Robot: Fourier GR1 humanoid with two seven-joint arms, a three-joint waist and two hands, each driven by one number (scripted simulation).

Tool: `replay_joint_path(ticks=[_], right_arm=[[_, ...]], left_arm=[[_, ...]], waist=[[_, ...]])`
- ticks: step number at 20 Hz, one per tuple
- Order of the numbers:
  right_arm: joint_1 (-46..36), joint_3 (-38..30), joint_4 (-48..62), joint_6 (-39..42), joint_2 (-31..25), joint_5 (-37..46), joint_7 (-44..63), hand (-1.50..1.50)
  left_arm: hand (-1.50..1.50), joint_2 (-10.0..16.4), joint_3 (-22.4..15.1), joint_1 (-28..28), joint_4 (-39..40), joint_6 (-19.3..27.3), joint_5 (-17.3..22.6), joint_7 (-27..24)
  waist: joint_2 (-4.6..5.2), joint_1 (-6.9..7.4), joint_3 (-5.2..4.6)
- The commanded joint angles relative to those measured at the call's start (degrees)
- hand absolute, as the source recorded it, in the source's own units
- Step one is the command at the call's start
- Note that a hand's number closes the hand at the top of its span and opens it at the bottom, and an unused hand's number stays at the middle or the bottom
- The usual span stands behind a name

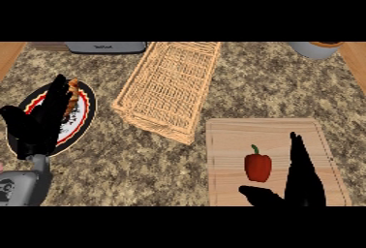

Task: Pick the bell pepper from the cutting board and place it in the basket

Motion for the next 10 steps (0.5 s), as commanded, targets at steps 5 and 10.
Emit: replay_joint_path(ticks=[5,10], right_arm=[[2.5,1.4,3.0,-1.2,0.0,1.5,-0.2,-1.50],[-1.6,-1.8,6.8,-1.3,0.9,1.9,0.9,-1.50]], left_arm=[[0.00,-2.8,2.0,-0.5,3.6,-1.8,-2.1,-2.9],[0.00,-4.7,1.1,0.7,-0.2,-1.1,-4.6,0.2]], waist=[[0.02,-0.15,-0.01],[0.01,0.02,0.00]])
